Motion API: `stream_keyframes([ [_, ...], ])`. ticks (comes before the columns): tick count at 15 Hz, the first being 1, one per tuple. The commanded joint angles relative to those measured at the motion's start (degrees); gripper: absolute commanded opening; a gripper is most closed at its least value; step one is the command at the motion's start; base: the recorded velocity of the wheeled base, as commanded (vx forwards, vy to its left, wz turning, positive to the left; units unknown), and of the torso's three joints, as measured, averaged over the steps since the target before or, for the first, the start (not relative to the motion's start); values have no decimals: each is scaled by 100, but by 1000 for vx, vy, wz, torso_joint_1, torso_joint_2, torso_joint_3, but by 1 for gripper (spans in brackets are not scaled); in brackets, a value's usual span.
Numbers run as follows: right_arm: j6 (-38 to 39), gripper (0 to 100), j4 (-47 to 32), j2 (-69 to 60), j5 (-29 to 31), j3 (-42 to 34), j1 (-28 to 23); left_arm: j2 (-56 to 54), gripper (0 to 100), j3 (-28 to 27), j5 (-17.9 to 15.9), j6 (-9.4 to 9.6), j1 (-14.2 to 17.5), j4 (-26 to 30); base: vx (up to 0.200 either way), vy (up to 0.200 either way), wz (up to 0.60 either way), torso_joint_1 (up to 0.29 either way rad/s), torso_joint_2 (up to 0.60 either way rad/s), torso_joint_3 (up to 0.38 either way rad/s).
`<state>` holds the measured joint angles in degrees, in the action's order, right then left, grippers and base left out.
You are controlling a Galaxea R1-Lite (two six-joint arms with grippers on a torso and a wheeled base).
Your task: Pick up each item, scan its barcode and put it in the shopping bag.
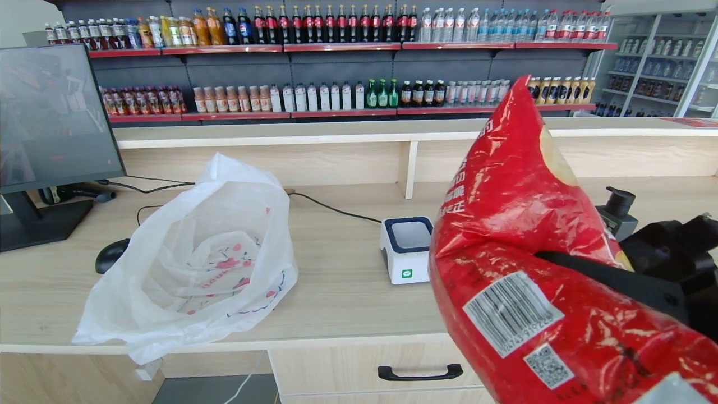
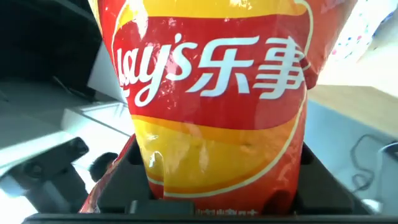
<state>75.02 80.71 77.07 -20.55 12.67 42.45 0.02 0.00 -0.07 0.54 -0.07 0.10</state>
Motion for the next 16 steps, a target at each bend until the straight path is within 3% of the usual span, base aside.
stream_keyframes([
  [1, -981, 0, -12, 572, -1, 34, -35, -2, 100, 0, -1, -1, -1, -1, 0, 0, 0, 0, 0, 0],
  [4, -2835, 0, -21, 942, -45, 43, -334, -2, 100, 0, -1, -1, -1, -1, 0, 0, 0, 0, 0, 0],
  [9, -4769, 0, -12, 915, 51, 87, -378, -2, 100, 0, -1, -1, -1, -1, 0, 0, 0, 0, 0, 0],
  [12, -5973, 0, -12, 889, 781, 245, -430, -2, 100, 0, -1, -1, -1, -1, 0, 0, 0, 0, 0, 0],
  [16, -6685, 0, -3, 889, 1906, 377, -465, -2, 100, 0, -1, -1, -1, -1, 0, 0, 0, 0, 0, 0],
])
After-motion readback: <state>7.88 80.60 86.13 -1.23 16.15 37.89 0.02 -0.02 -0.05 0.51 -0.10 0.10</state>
